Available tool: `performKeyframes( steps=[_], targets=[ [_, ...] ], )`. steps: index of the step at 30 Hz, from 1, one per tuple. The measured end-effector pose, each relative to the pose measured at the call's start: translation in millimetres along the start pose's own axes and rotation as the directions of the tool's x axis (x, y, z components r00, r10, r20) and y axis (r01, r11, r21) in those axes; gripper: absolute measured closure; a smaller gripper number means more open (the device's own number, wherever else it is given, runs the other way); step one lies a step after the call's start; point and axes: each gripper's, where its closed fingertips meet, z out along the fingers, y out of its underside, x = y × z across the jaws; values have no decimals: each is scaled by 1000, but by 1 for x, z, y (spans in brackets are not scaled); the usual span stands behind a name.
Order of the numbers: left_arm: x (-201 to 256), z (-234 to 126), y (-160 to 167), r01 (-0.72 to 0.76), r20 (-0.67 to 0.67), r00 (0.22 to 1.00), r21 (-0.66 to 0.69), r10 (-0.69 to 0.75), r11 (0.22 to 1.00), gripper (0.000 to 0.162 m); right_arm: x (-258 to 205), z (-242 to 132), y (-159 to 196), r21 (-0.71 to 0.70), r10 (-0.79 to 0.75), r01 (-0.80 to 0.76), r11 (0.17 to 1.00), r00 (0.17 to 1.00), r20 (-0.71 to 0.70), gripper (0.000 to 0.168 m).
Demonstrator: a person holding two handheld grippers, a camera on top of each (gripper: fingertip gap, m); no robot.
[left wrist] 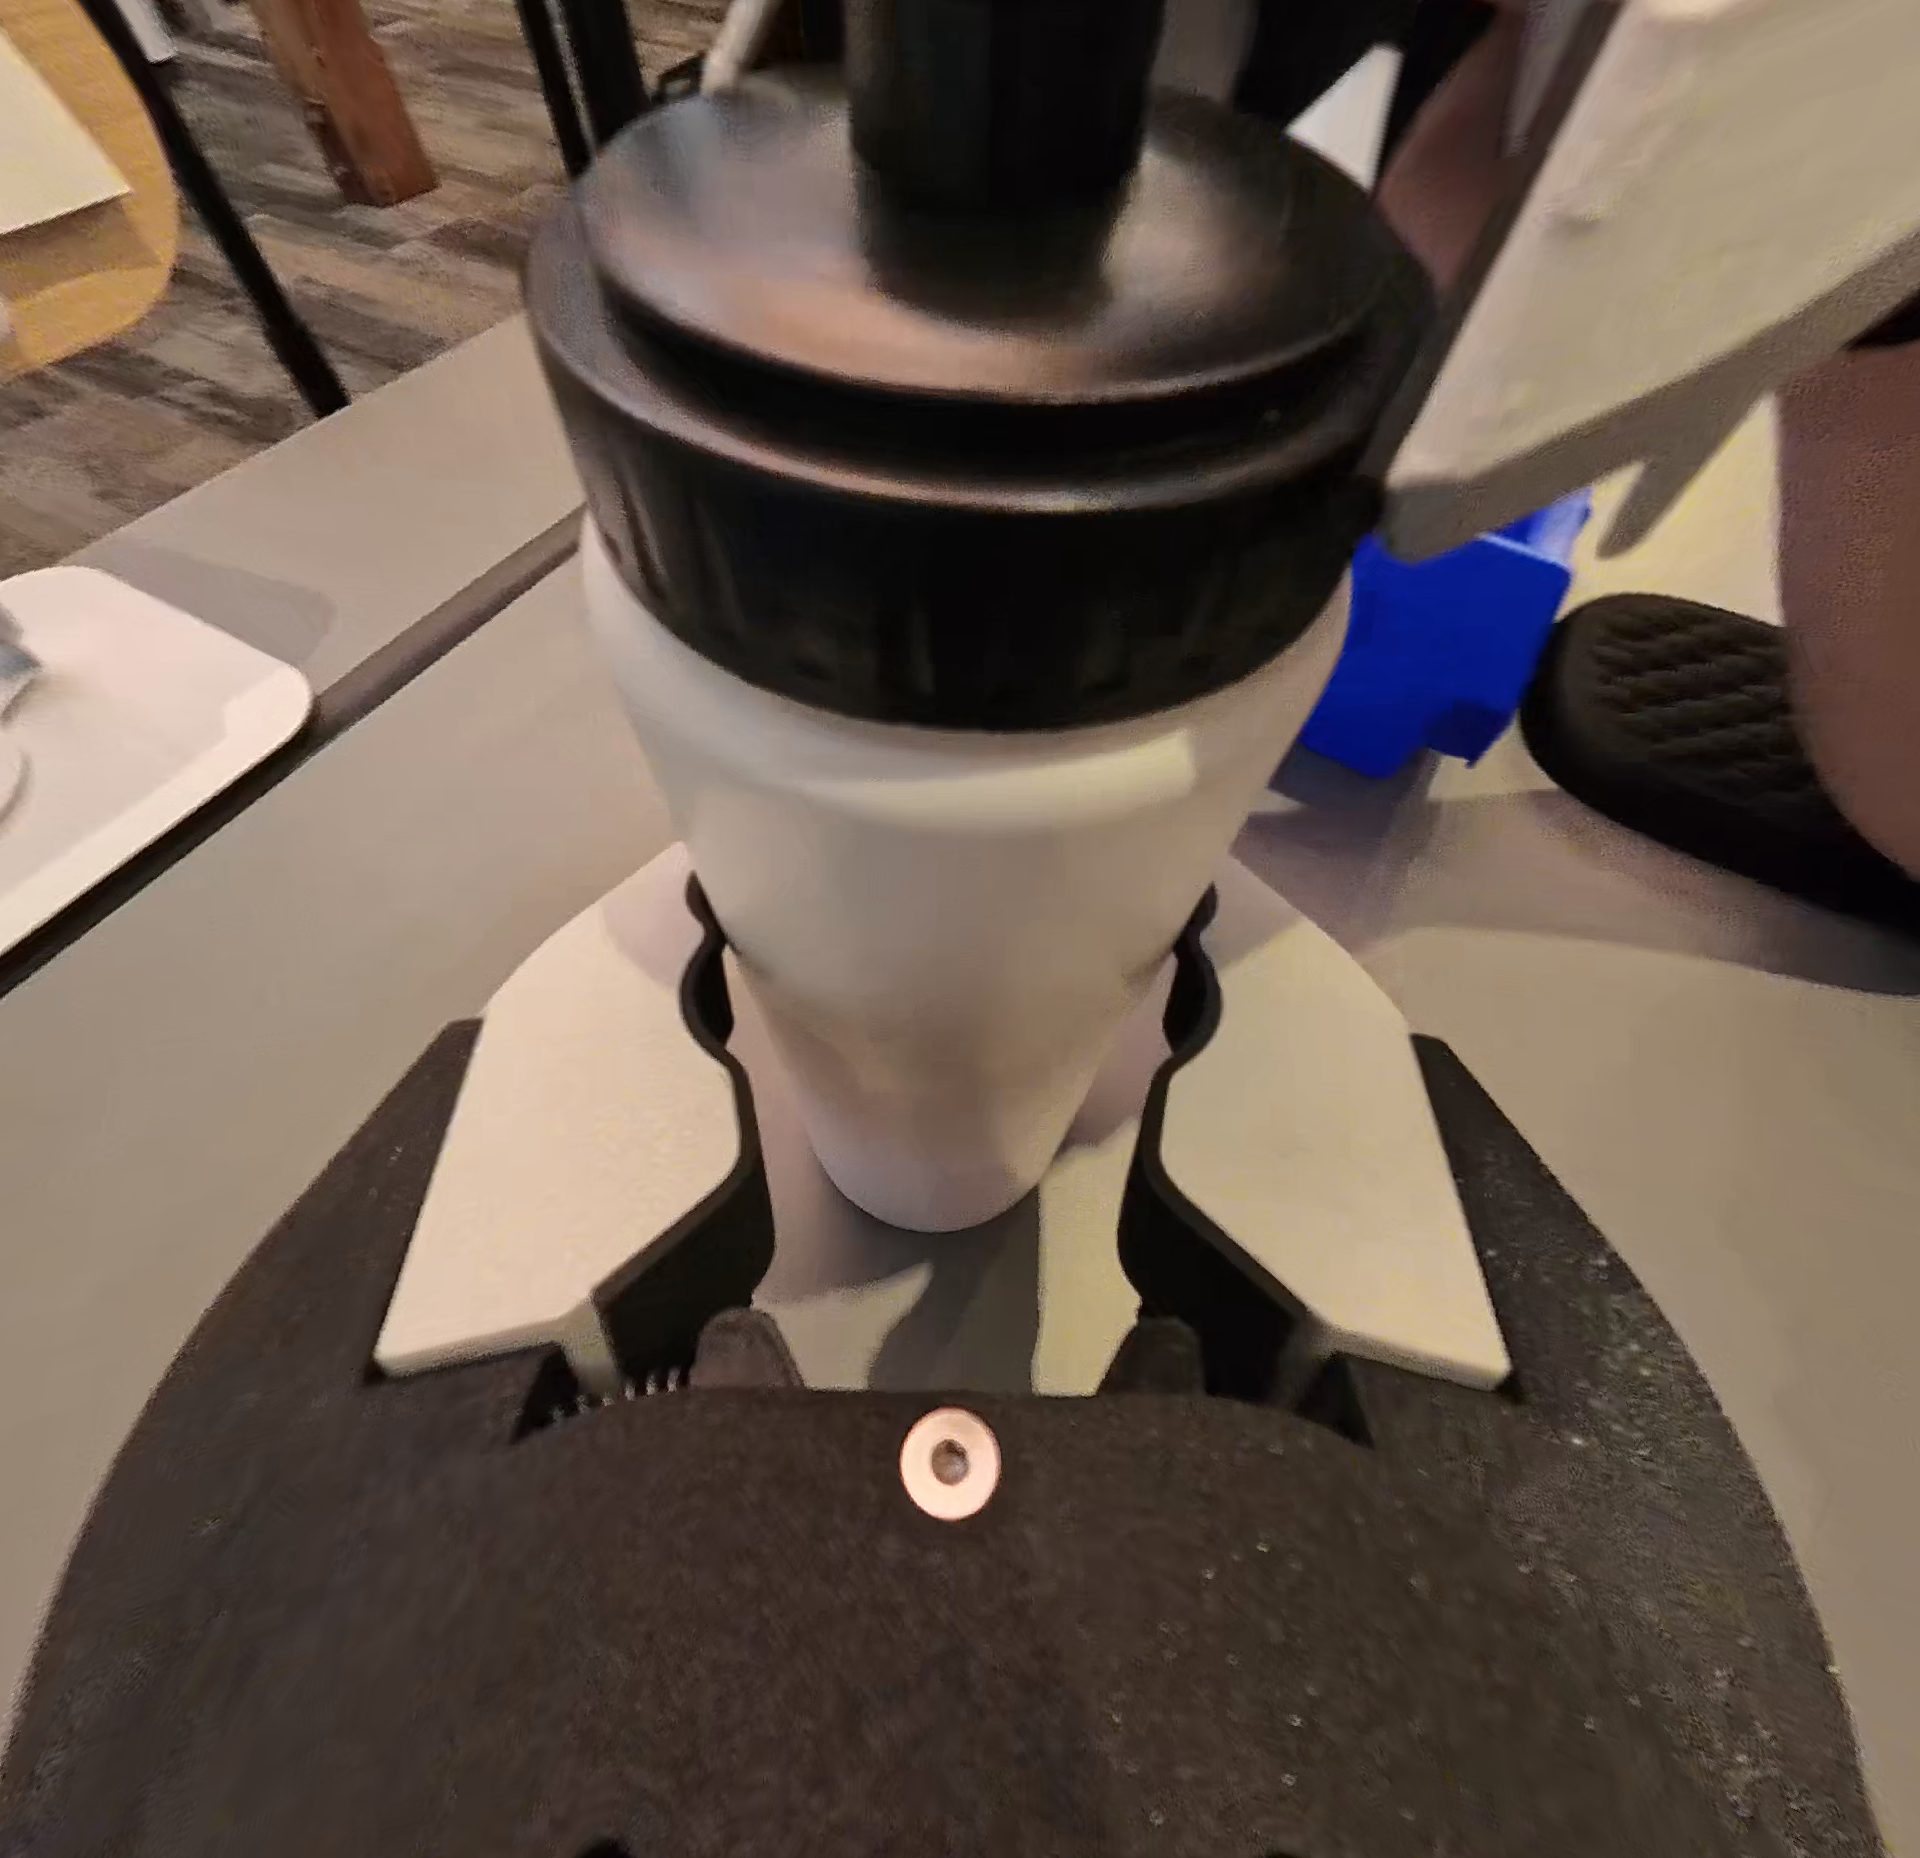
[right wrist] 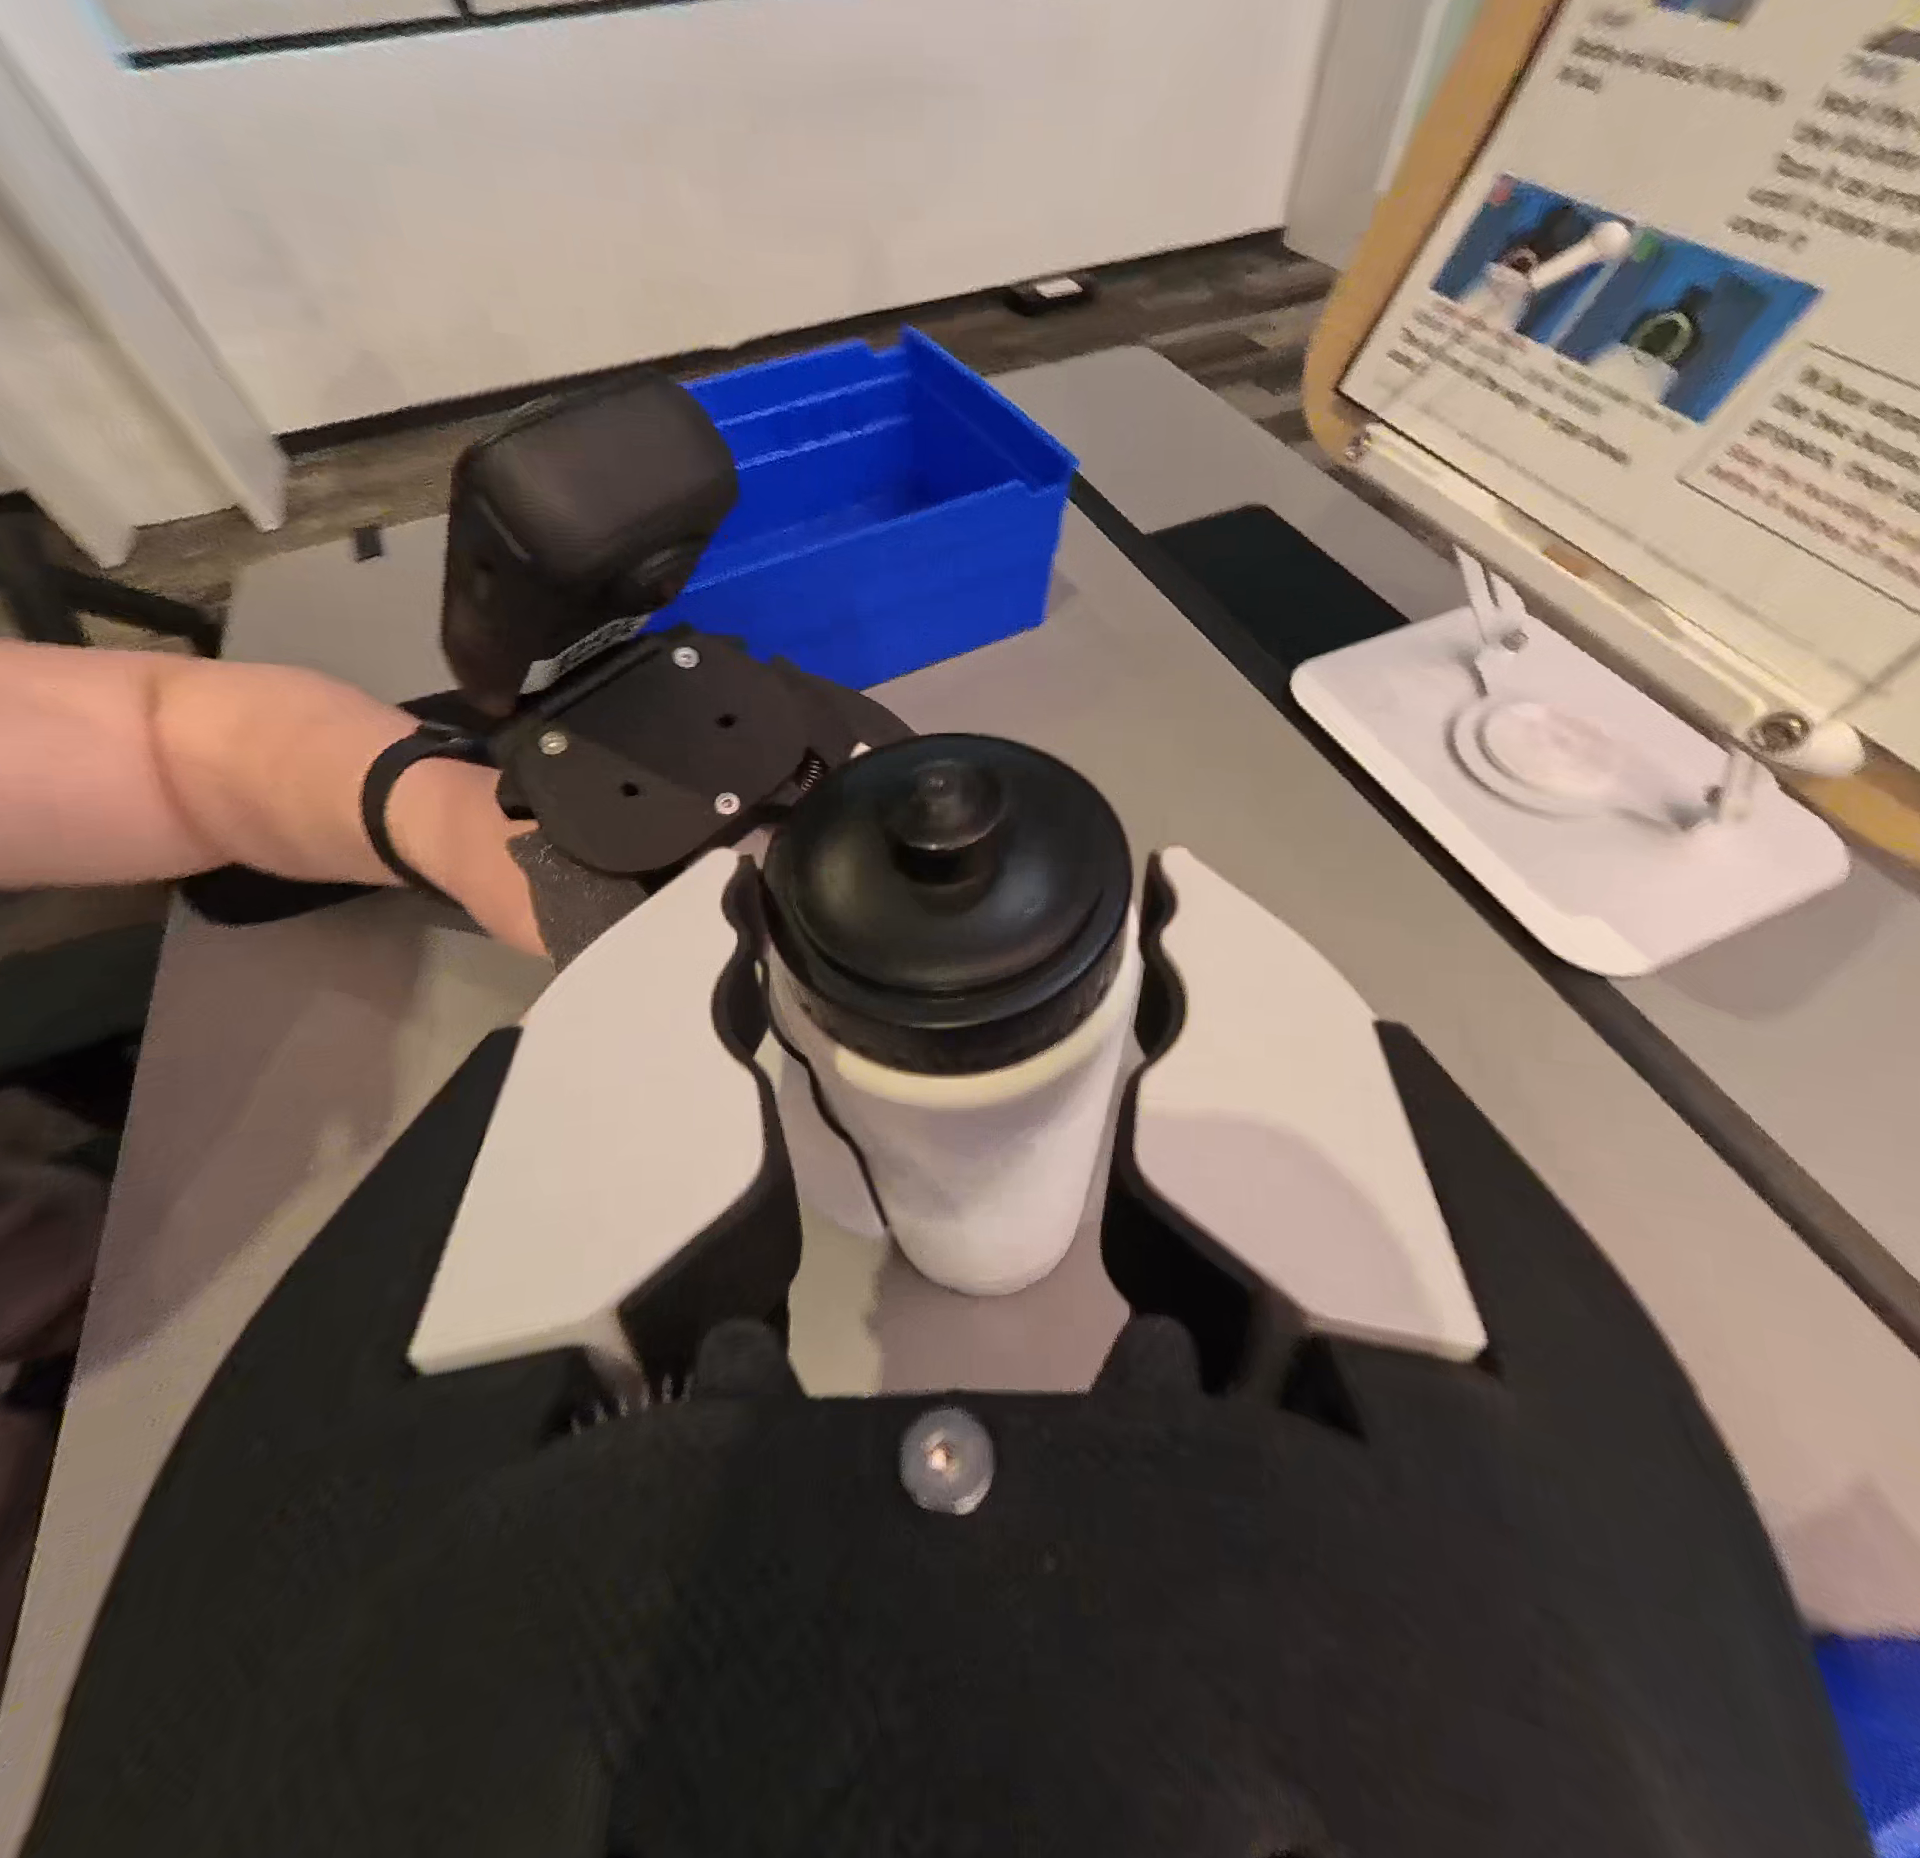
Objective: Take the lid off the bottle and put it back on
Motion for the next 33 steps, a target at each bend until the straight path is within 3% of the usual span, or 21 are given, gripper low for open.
performKeyframes(
  steps=[8, 13, 15, 18, 22, 28, 33],
  targets=[
    [7, 1, 0, -33, -60, 998, -11, 32, 999, 79, -4, 1, 1, -18, -1, 1, 1000, 1000, 15, 96],
    [0, 2, 0, -9, -2, 1000, -36, 9, 999, 79, 7, 5, -2, 10, 166, -169, 986, 958, -234, 99],
    [-2, 0, 0, -14, 24, 1000, -44, 15, 999, 79, 8, 6, -5, 45, 171, -165, 985, 943, -287, 102],
    [-1, 0, 0, -24, -1, 1000, -36, 24, 999, 79, 6, 6, -5, 26, 149, -147, 989, 960, -237, 103],
    [0, -2, 1, -35, -26, 999, -40, 34, 999, 79, -1, -1, -7, 15, 27, -26, 1000, 998, -60, 96],
    [3, -7, 4, -46, -81, 996, -37, 43, 998, 78, -10, 0, -2, 2, -79, 79, 997, 996, 29, 92],
    [4, -7, 4, -49, -88, 995, -38, 46, 998, 79, -8, 8, 4, -40, -133, 132, 990, 991, -23, 97]
  ],
)
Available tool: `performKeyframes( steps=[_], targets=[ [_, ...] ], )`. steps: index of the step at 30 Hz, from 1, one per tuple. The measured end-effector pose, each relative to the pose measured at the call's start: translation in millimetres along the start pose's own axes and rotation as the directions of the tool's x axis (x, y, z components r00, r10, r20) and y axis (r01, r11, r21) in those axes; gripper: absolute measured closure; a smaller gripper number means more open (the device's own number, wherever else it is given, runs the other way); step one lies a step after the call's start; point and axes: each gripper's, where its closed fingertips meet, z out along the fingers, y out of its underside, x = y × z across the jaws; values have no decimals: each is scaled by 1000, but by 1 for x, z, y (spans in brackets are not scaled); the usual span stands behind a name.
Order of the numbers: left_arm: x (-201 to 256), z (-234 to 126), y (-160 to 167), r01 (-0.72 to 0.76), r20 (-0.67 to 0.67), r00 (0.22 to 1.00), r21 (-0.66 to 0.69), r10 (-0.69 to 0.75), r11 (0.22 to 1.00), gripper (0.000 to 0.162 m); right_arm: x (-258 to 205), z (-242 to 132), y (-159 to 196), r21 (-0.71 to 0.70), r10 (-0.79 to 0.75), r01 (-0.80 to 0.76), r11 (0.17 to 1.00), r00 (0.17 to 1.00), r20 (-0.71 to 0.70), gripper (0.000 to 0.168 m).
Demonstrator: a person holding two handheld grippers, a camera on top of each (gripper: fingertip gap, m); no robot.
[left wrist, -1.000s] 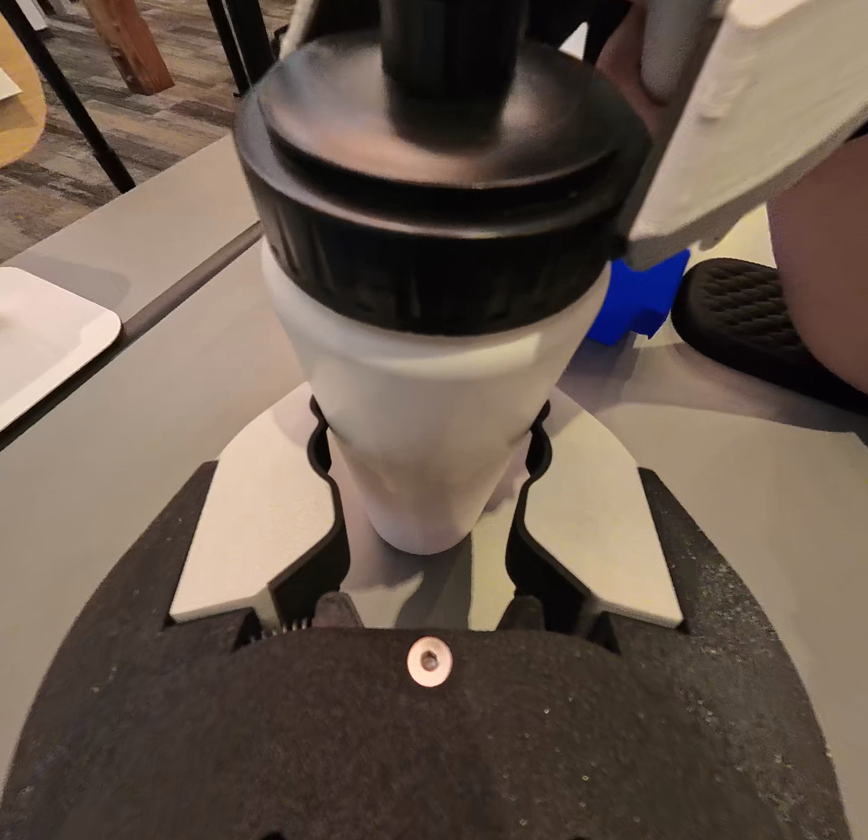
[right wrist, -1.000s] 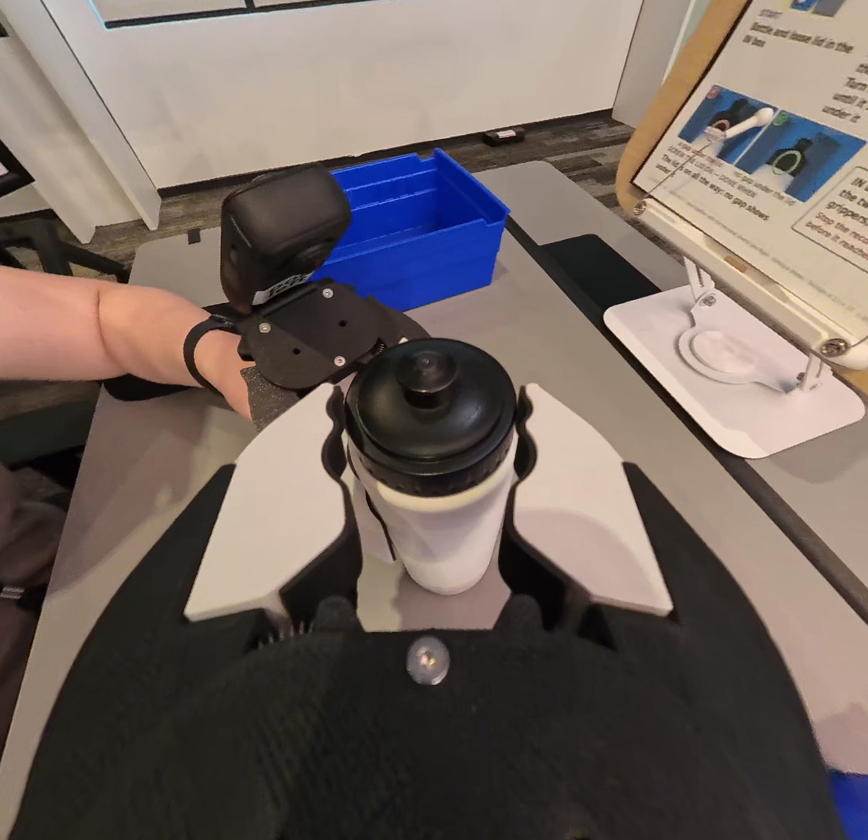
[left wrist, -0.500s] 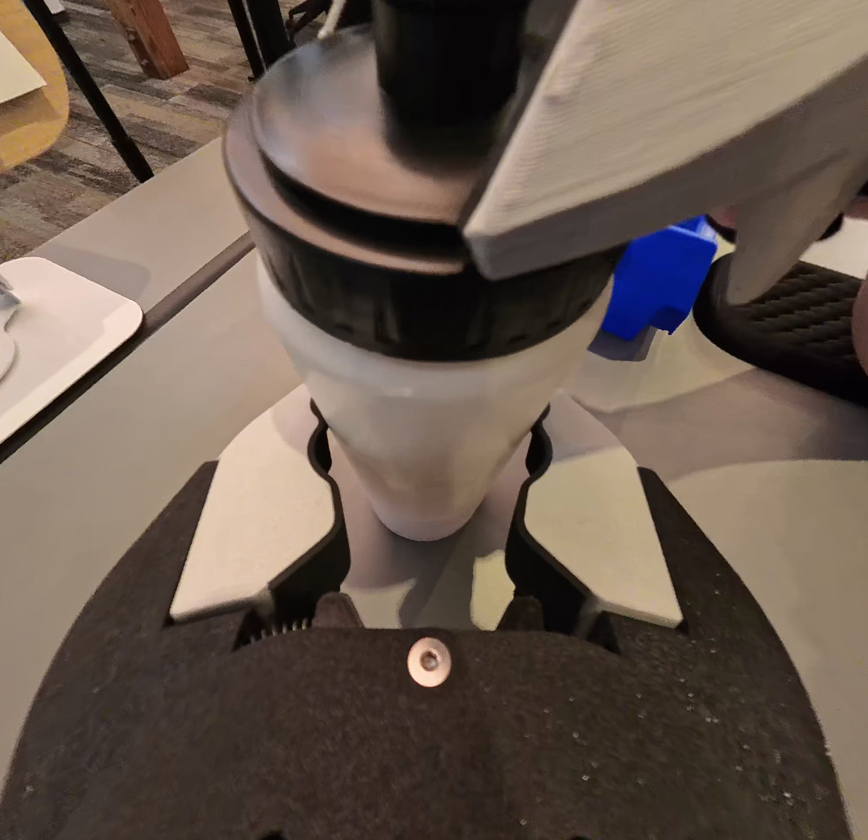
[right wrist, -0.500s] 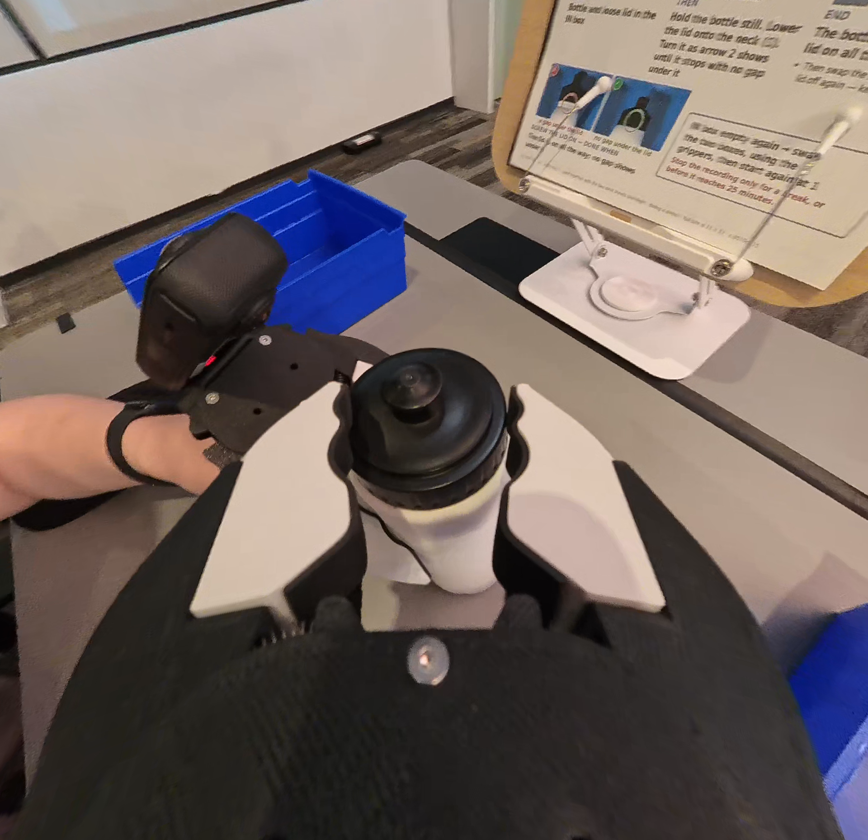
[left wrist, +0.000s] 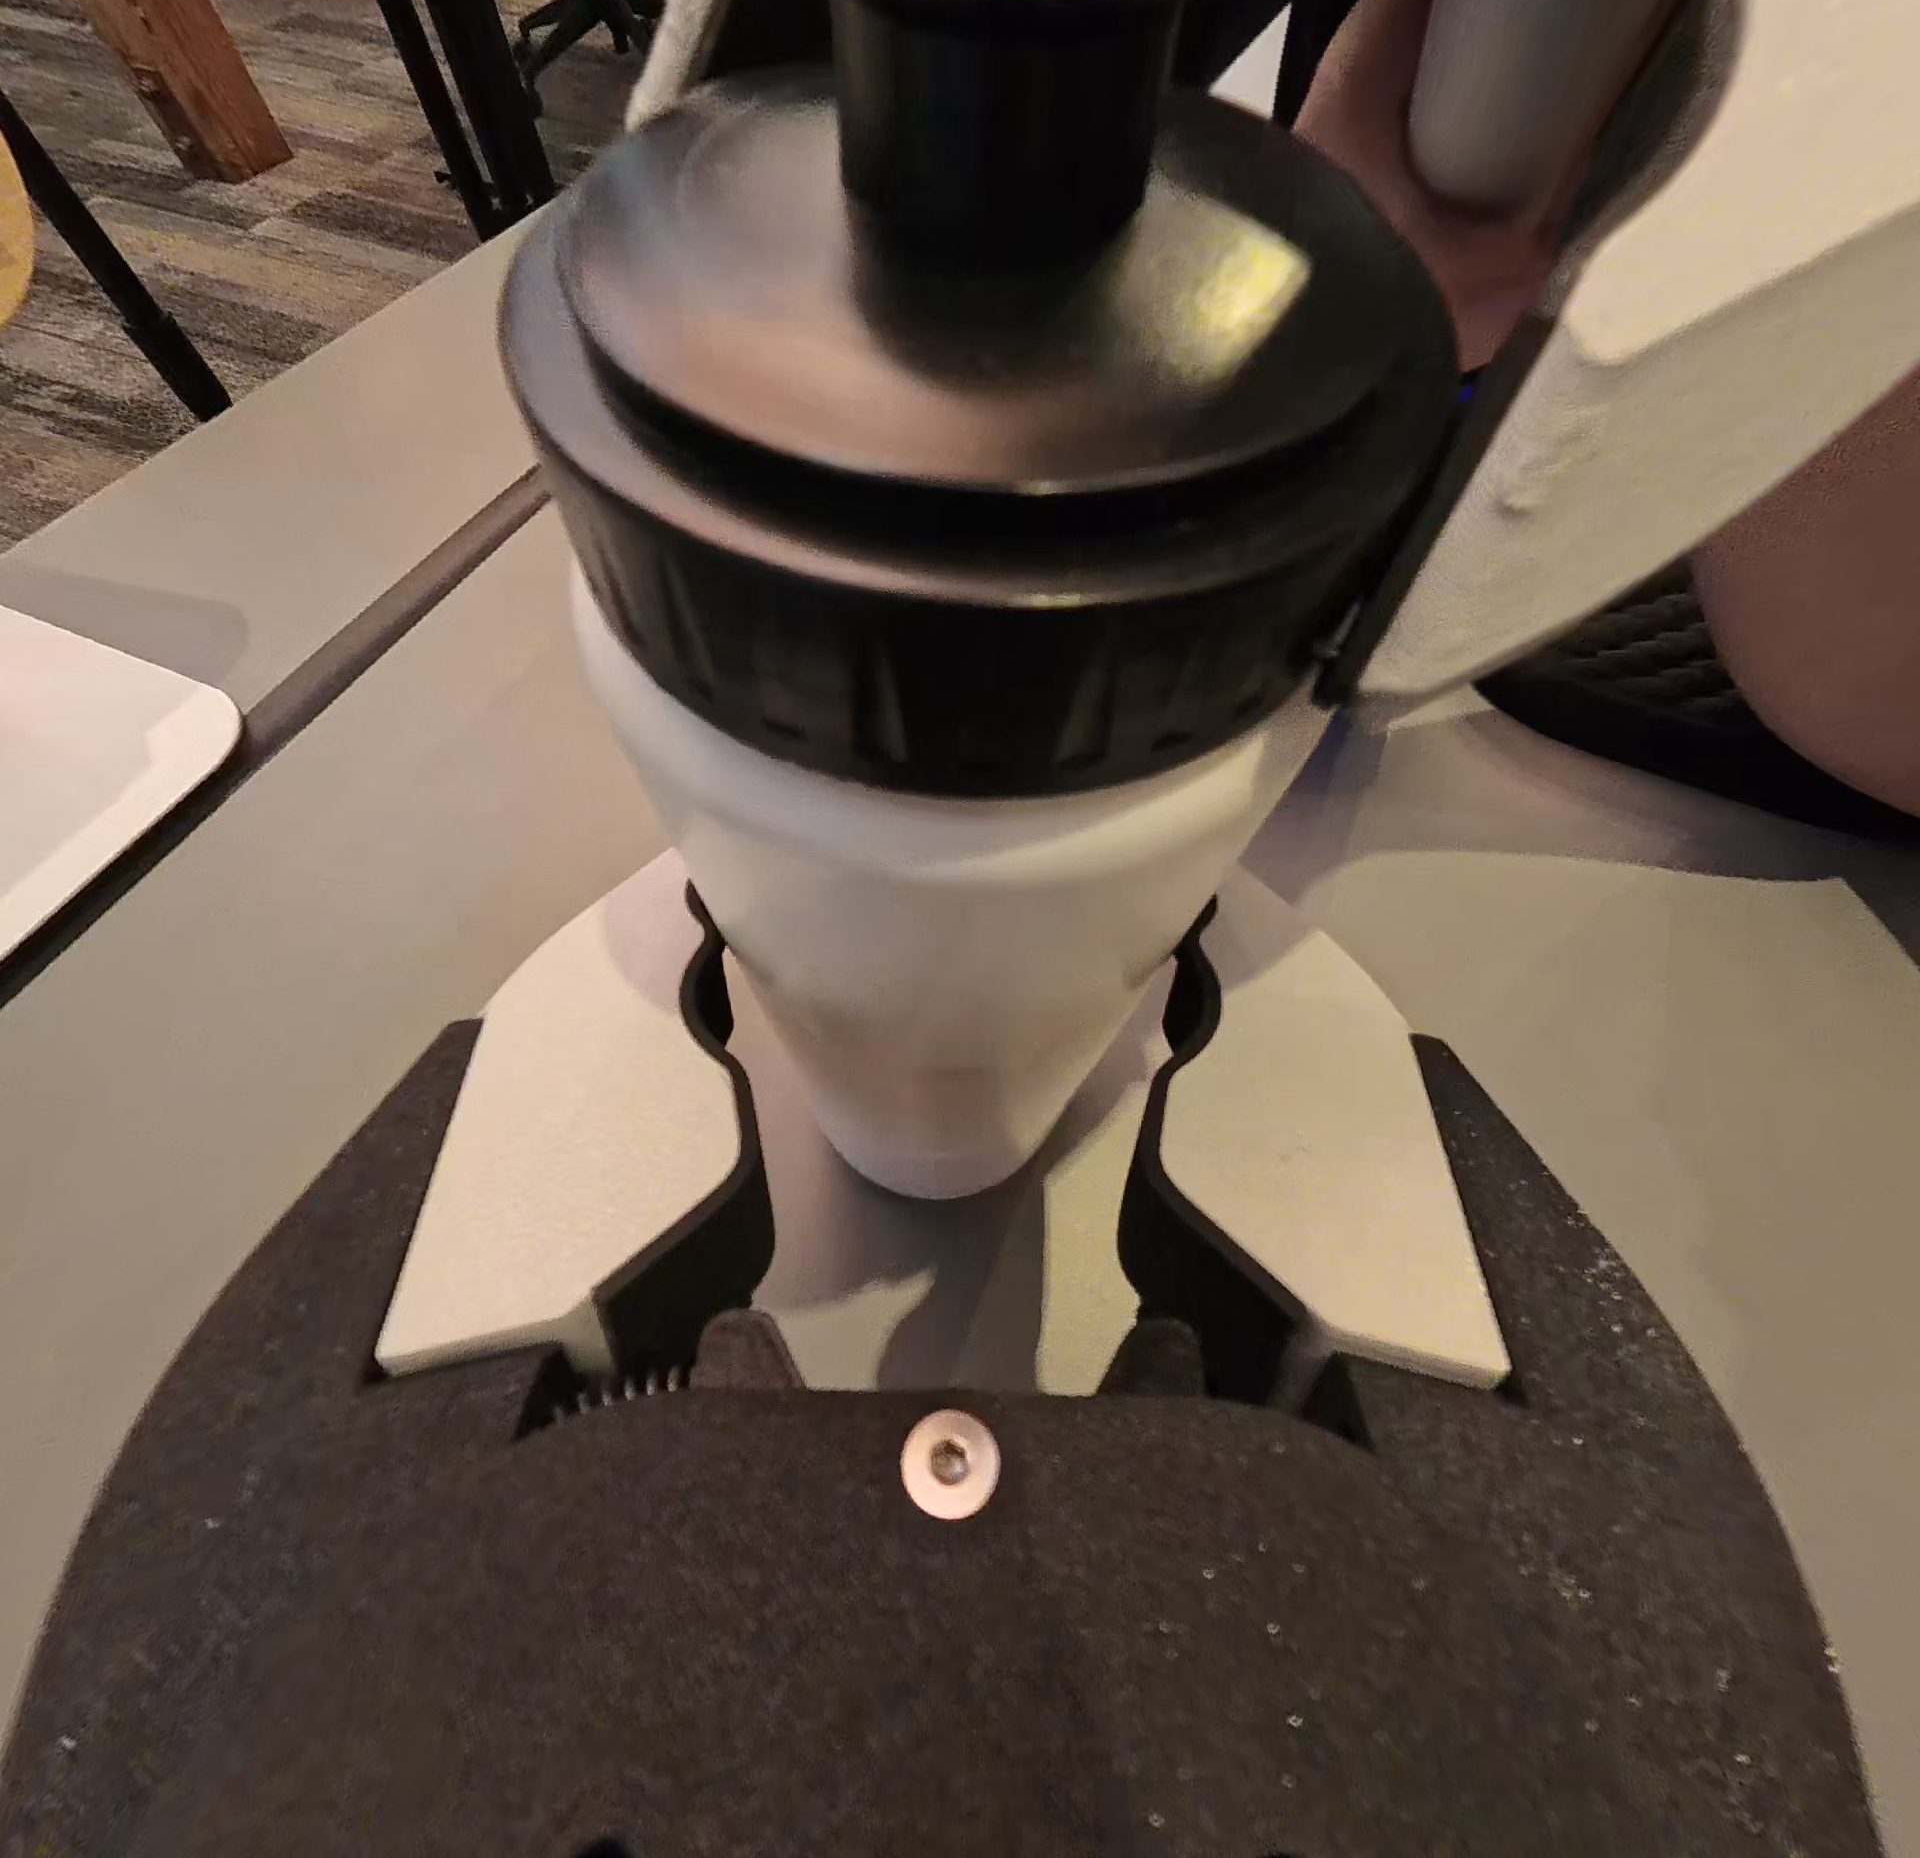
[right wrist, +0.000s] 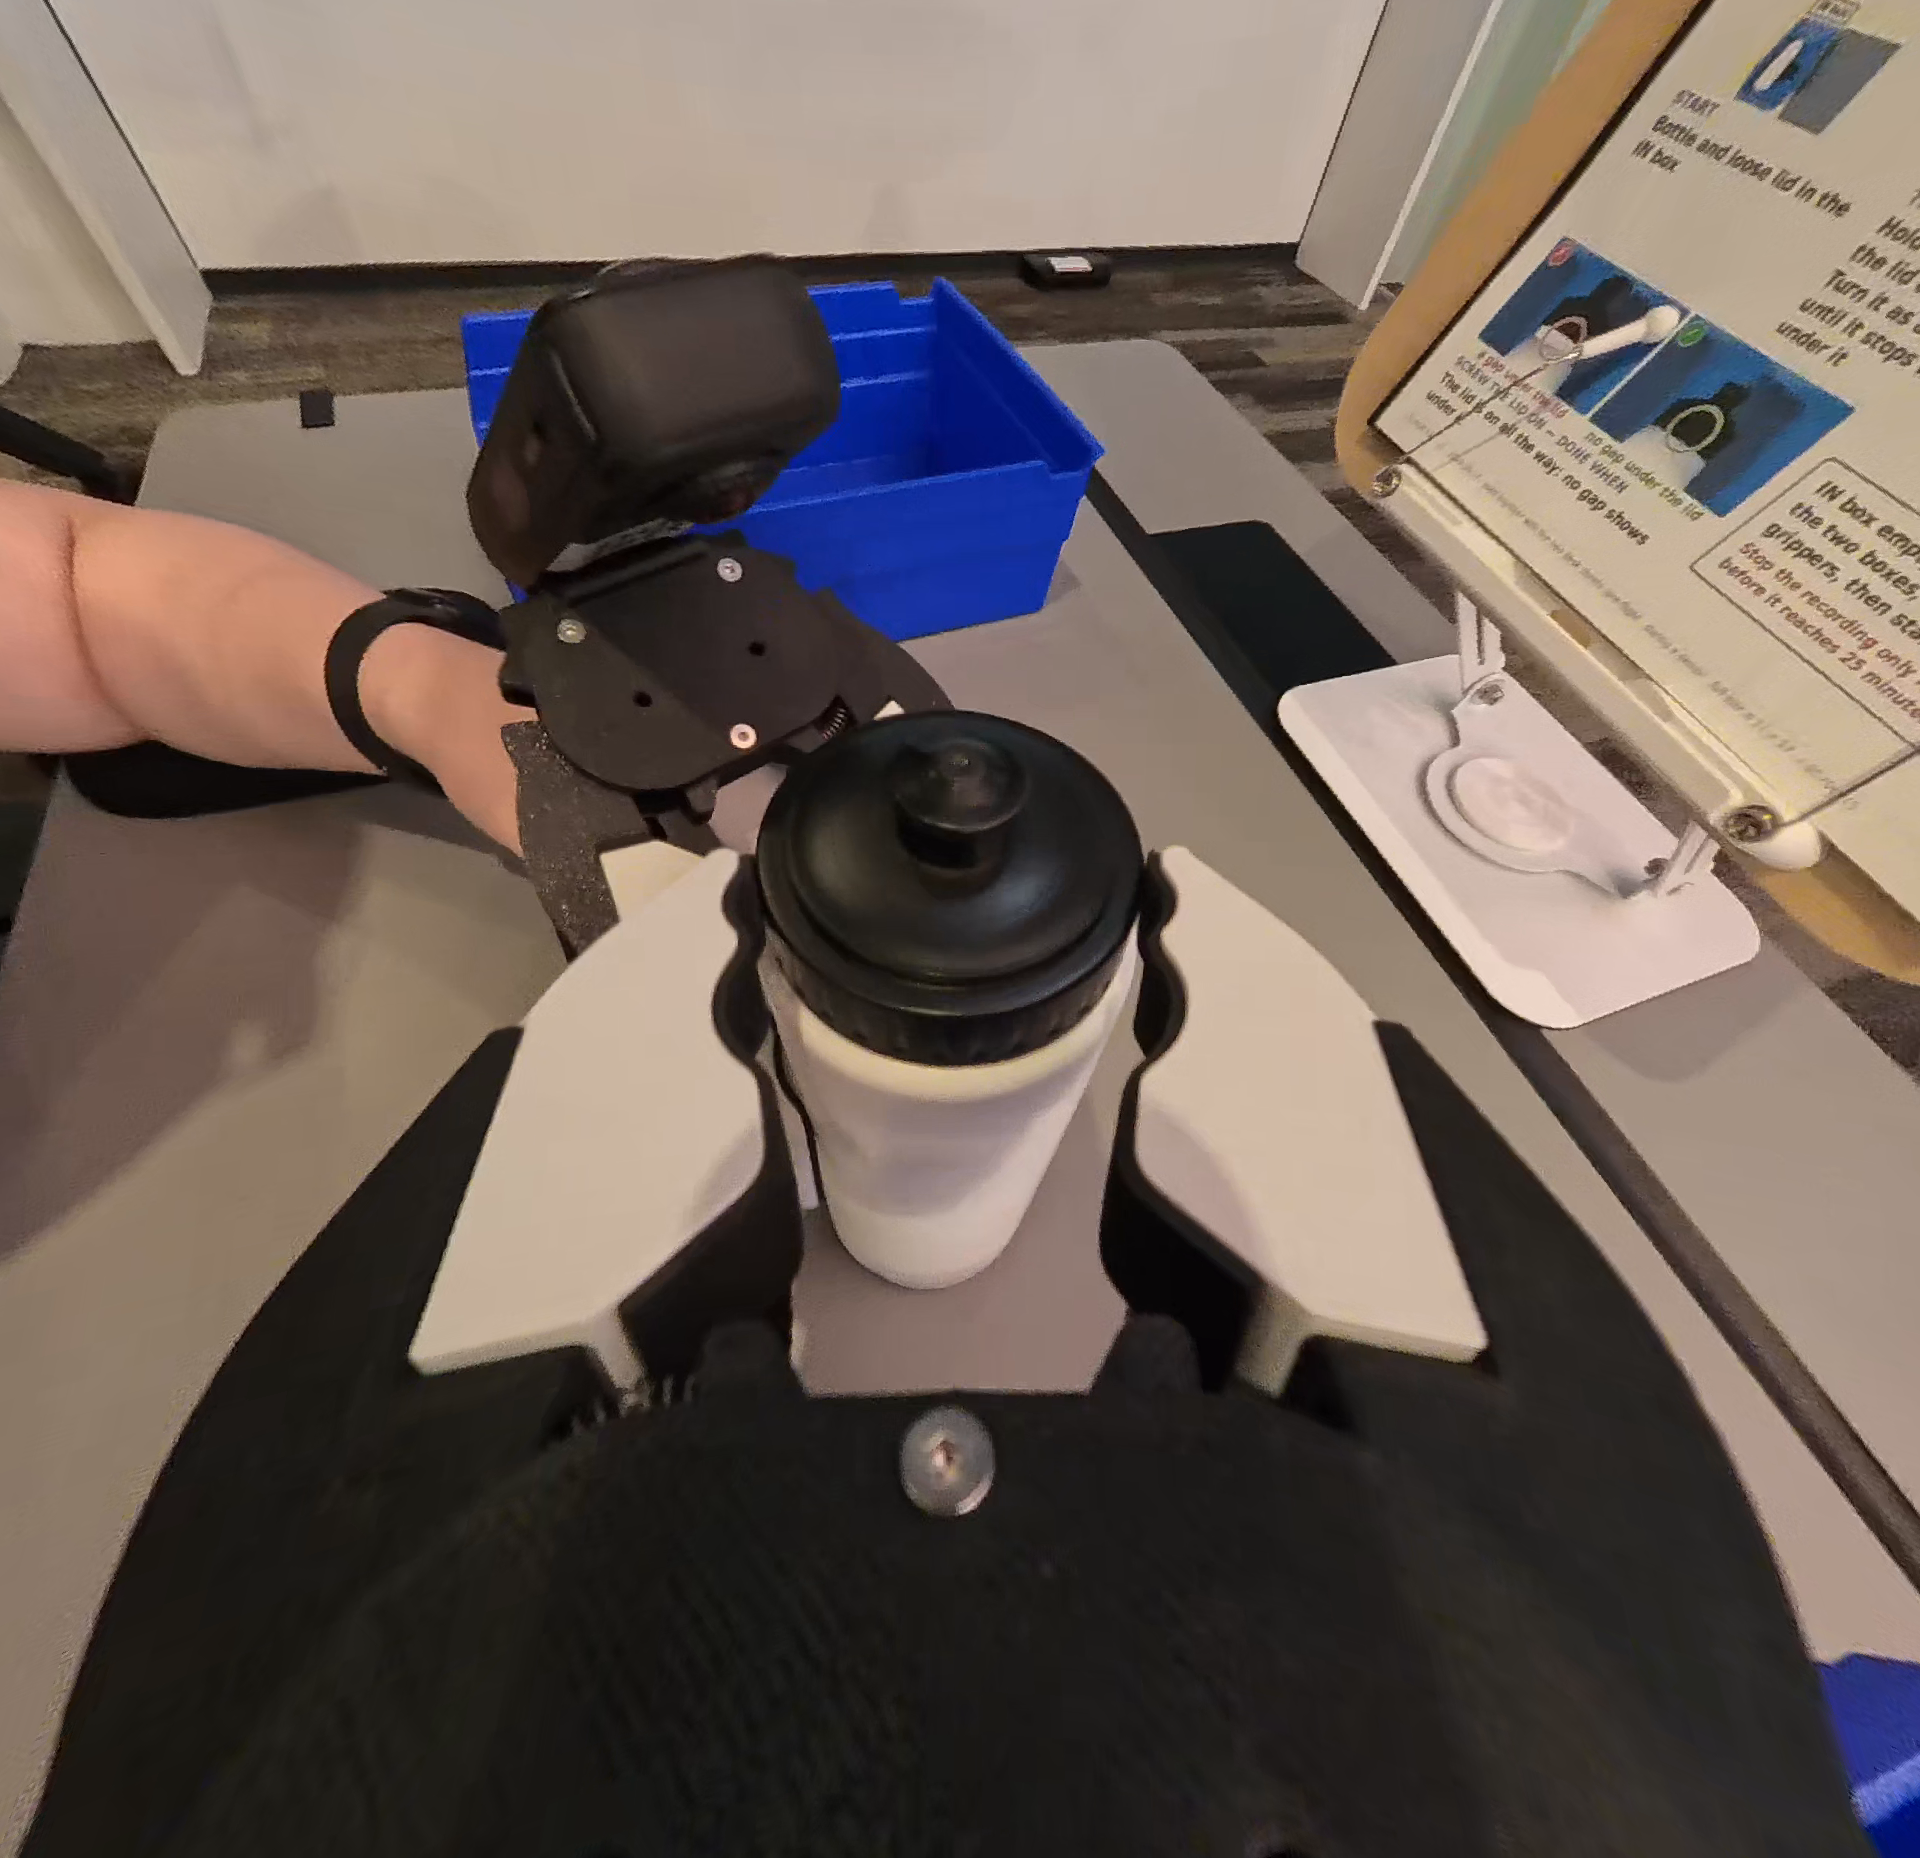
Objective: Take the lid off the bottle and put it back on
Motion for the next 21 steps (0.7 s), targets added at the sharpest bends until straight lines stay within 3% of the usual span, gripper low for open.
performKeyframes(
  steps=[7, 11, 17, 21],
  targets=[
    [-9, -1, -1, 82, 48, 996, -13, -81, 997, 79, 8, 6, -1, -3, 160, -162, 987, 979, -126, 99],
    [-10, -3, 1, 82, 63, 995, -27, -80, 996, 79, 6, 8, -2, -14, 128, -132, 991, 975, -184, 98],
    [-12, -3, 0, 89, 53, 995, -20, -88, 996, 79, 7, 10, -2, 5, 79, -79, 997, 986, -145, 99],
    [-4, -2, 2, 18, 22, 1000, -50, -16, 999, 78, 1, 7, -2, -1, 37, -37, 999, 997, -69, 94]
  ],
)
